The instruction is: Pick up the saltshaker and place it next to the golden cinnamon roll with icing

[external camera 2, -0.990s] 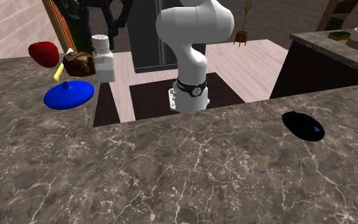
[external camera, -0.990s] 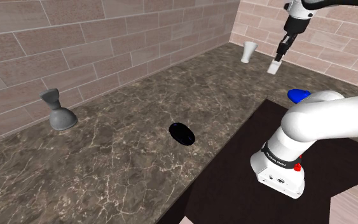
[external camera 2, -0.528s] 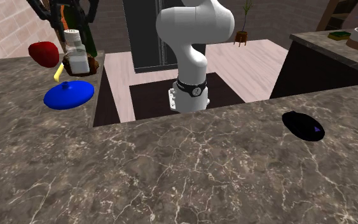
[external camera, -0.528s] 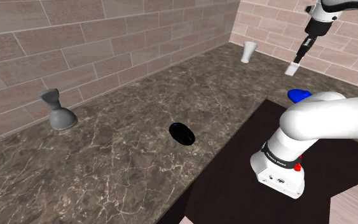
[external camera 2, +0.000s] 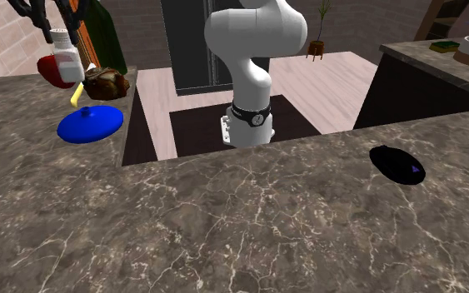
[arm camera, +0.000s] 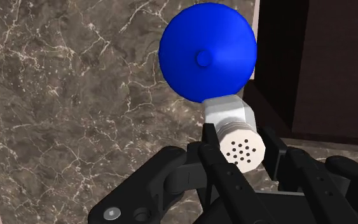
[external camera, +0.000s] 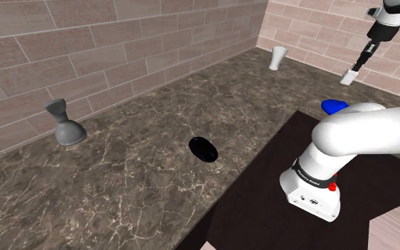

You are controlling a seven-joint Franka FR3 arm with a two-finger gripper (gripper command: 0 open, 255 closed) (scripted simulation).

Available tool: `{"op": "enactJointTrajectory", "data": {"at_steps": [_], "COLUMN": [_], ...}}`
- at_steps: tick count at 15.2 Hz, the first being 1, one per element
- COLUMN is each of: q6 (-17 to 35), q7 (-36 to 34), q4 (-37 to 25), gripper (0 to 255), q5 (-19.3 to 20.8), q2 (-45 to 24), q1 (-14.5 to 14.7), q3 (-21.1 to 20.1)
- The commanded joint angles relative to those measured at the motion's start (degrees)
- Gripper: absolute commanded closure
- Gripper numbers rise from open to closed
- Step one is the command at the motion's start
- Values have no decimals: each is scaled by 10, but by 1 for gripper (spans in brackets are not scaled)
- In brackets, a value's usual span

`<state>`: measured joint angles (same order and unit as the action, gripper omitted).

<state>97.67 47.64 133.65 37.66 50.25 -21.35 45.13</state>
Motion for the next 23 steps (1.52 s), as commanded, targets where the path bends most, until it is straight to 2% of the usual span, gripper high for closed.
{"op": "enactJointTrajectory", "data": {"at_steps": [1, 6, 11, 16, 20, 21, 23], "q6": [3, 10, 16, 14, 0, -7, 4], "q7": [30, 97, 164, 228, 275, 291, 286], "q4": [-24, -92, -175, -276, -372, -408, -395], "gripper": [255, 255, 255, 255, 255, 255, 255], "q5": [12, 31, 40, 46, 56, 61, 68], "q2": [-10, -38, -68, -89, -87, -82, -76], "q1": [3, 26, 74, 152, 236, 267, 264], "q3": [30, 108, 198, 304, 395, 425, 427]}}
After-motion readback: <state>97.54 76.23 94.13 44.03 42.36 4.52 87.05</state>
